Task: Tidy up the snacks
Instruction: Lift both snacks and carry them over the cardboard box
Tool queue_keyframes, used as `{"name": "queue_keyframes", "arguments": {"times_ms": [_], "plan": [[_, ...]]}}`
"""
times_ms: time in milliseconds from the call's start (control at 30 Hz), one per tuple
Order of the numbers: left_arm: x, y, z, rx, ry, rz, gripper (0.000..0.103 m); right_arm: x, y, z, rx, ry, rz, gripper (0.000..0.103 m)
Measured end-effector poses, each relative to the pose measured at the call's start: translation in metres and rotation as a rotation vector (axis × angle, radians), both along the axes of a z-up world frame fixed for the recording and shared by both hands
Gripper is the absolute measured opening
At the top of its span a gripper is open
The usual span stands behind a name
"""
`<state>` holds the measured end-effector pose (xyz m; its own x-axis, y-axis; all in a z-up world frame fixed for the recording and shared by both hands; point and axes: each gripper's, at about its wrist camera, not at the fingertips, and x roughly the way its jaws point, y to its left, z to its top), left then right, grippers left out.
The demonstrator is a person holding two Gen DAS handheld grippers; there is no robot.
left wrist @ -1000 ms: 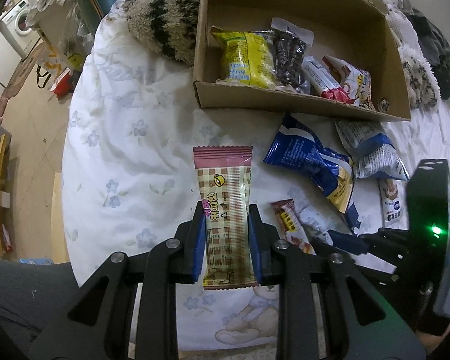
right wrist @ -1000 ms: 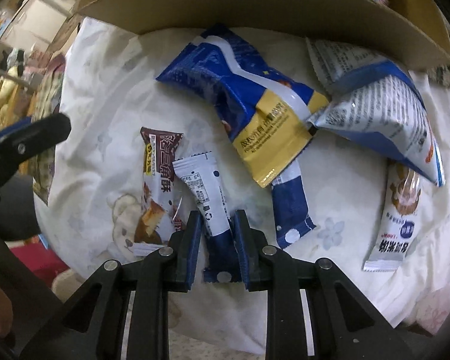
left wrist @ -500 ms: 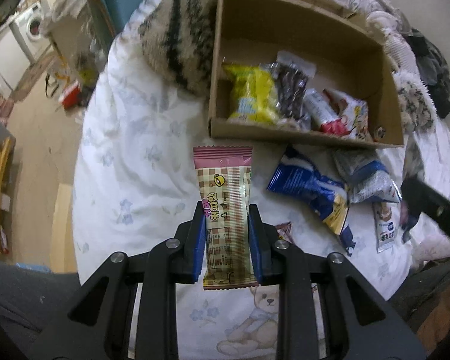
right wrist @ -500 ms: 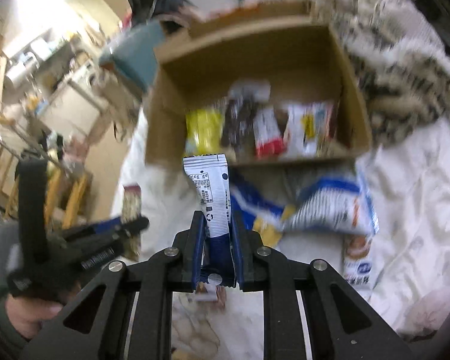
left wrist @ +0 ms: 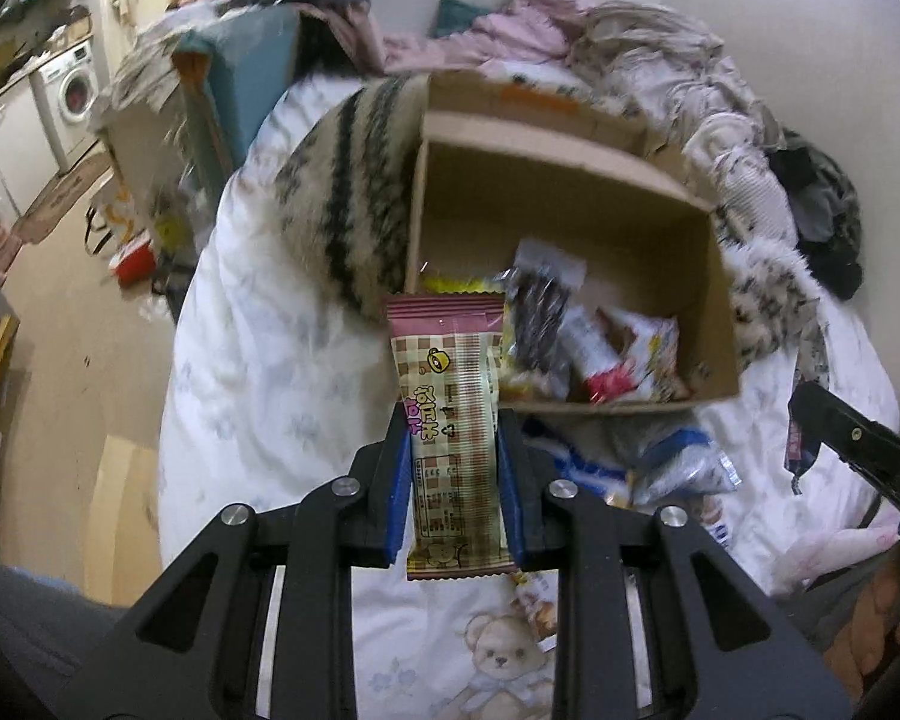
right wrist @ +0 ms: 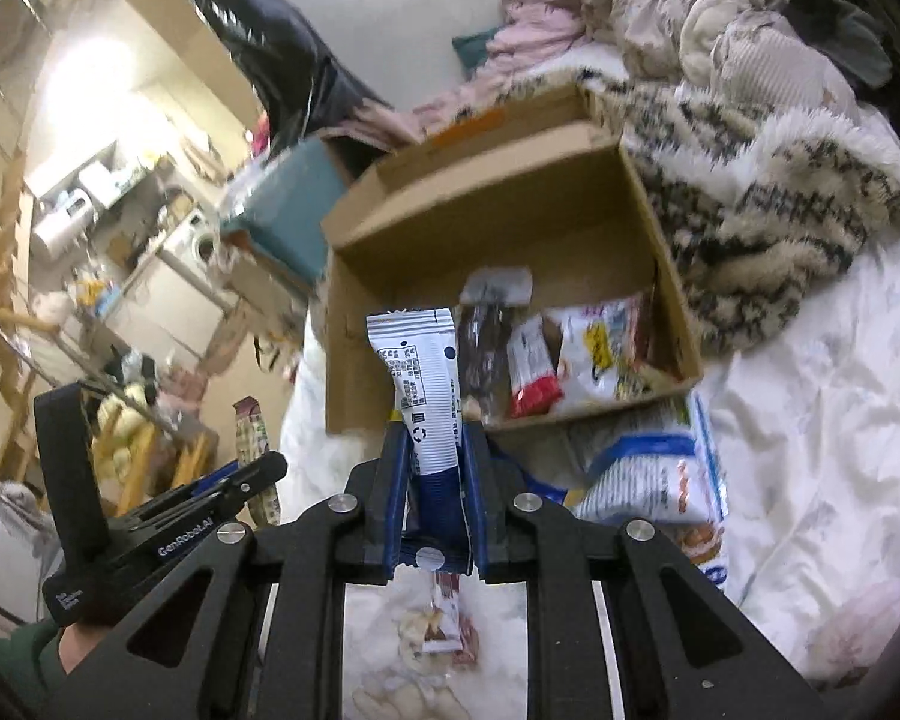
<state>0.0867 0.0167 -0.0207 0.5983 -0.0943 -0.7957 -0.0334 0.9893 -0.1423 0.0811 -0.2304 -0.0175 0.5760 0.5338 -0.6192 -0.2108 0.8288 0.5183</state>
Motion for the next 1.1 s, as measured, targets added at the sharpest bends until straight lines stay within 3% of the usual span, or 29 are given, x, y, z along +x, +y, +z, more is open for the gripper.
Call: {"name": "queue_keyframes", "arguments": {"times_ms": [200,467,833,967,1100], "plan": [[0.023,-0.003,0.035,-0.055,-0.04,-0.052,0.022,0.004,-0.026,0.034,0.037,-0.118,-0.086,0.019],[0.06,-0.016,0.05,-0.034,-0.071,-0.084,0.022,0.041,-0.043,0.043,0.048,-0.079,-0.114,0.019],[0.101,-0.036,0.015,0.014,-0.037,-0.148,0.022,0.092,-0.029,0.007,-0.014,0.014,-0.088,0.019],[0.104,-0.031,-0.004,0.042,-0.026,-0.129,0.022,0.099,-0.028,-0.017,-0.026,0.051,-0.102,0.019],[0.111,-0.027,-0.018,0.02,0.005,-0.107,0.022,0.106,-0.022,-0.039,-0.043,0.136,-0.101,0.019]]}}
